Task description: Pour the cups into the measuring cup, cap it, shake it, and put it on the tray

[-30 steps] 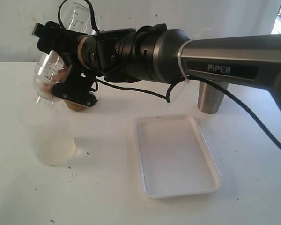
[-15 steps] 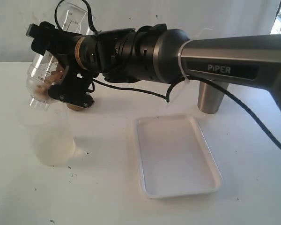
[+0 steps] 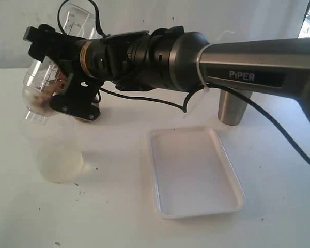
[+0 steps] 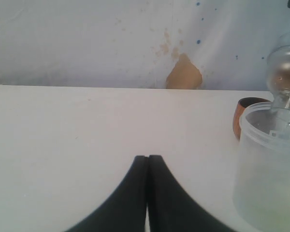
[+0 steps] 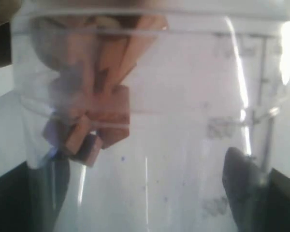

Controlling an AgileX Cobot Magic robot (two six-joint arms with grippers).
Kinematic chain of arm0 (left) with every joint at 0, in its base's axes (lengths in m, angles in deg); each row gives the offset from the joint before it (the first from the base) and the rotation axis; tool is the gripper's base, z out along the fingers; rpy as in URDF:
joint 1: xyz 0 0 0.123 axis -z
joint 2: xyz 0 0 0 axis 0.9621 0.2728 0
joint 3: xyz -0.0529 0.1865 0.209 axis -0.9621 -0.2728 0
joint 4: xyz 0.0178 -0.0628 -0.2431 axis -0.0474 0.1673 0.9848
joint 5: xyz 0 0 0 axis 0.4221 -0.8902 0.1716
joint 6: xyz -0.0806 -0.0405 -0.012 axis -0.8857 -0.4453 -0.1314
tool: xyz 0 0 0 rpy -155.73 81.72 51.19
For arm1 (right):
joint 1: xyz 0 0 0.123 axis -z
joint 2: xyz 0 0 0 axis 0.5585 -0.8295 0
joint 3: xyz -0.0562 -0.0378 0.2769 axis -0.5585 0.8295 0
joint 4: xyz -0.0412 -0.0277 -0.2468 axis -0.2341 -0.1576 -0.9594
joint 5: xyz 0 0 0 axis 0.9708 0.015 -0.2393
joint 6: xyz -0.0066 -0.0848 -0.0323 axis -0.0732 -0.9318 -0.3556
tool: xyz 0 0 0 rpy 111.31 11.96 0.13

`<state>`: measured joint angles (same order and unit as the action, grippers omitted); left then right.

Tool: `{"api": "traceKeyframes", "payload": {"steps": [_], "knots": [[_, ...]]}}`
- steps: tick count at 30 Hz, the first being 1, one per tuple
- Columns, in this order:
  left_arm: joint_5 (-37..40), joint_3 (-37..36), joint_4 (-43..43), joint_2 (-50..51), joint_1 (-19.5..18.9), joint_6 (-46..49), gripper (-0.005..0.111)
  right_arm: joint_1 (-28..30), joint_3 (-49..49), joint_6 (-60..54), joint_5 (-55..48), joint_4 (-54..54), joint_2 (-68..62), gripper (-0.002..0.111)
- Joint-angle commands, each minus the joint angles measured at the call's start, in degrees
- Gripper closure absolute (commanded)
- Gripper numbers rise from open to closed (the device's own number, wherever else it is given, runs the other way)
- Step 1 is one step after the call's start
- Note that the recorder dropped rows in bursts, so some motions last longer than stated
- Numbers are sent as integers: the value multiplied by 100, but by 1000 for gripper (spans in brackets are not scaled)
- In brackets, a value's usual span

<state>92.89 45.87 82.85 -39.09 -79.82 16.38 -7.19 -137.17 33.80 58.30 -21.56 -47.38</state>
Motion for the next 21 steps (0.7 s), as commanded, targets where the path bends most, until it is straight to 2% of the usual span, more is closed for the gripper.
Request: {"api": "traceKeyframes", "payload": {"steps": [1, 2, 3, 7, 12, 21], "knots": [[-54, -26, -16, -28, 5, -19, 107, -9, -55, -377, 137, -6, 48, 108], [-54, -26, -16, -28, 5, -19, 107, -9, -55, -1129, -278, -6, 48, 108], [-54, -26, -16, -28, 5, -19, 107, -9, -55, -1352, -522, -6, 39, 108], [-54, -26, -16, -28, 5, -19, 107, -9, -55, -892, -886, -25, 39, 108], [-54, -26, -16, -28, 5, -19, 107, -9, -55, -298, -434, -25, 39, 108], [-54, -26, -16, -28, 5, -19, 107, -9, -55, -238, 137, 1, 39, 108]]}}
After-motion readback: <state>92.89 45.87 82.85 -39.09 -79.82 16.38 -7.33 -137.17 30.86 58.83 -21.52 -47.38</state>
